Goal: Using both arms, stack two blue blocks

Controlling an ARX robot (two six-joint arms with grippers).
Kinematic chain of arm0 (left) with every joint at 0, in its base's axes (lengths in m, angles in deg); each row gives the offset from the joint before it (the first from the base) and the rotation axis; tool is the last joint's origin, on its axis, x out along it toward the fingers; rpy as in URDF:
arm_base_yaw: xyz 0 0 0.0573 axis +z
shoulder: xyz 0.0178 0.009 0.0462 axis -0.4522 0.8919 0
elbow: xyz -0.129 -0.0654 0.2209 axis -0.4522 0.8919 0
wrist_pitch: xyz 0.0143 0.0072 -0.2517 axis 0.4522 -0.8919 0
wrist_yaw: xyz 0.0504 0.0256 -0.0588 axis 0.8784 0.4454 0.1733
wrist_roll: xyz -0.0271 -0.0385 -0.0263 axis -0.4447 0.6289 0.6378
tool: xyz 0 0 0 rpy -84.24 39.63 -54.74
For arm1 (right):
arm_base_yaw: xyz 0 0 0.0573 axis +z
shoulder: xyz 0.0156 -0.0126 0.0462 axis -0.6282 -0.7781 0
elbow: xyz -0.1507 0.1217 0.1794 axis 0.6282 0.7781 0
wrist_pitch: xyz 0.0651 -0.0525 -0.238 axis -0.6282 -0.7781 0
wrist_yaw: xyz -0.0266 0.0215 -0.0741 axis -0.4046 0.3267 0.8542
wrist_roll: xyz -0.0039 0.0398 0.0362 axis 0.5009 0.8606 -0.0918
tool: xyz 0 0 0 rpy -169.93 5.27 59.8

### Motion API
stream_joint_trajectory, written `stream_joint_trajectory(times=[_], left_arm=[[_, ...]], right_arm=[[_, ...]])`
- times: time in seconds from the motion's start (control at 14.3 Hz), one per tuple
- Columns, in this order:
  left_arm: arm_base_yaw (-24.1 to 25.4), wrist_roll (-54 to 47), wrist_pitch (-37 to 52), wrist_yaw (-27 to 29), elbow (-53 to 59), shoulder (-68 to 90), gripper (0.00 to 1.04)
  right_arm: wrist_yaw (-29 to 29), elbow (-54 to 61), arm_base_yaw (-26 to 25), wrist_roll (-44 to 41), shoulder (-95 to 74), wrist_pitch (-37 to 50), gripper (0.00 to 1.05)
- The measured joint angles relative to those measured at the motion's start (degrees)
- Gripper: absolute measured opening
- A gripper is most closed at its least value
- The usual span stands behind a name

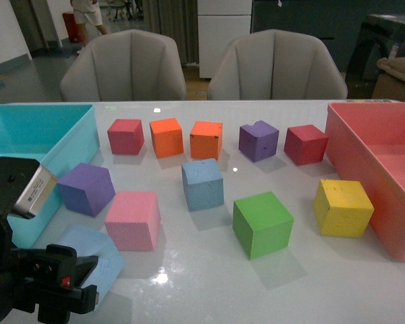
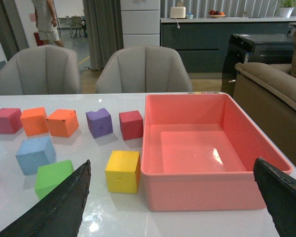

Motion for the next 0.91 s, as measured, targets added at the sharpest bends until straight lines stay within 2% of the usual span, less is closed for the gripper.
stream_joint_trajectory(times=[0.21,0.49,0.7,0.91], left_arm=[[-5.62,0.15,-8.0,3.28,-6.99,-5.27,0.39],[-14.88,1.66,-15.89,7.63,-25.42,6.51,0.39],[-16.65,3.26,-21.73,11.1,-39.17,16.96,0.39],[-16.28,5.7,-27.28,12.7,-50.99,24.74,0.39]], right_arm=[[0.0,0.0,0.0,0.0,-0.02,0.02,0.98],[0.0,0.0,0.0,0.0,-0.02,0.02,0.98],[0.0,0.0,0.0,0.0,-0.02,0.02,0.98],[0.0,0.0,0.0,0.0,-0.02,0.02,0.98]])
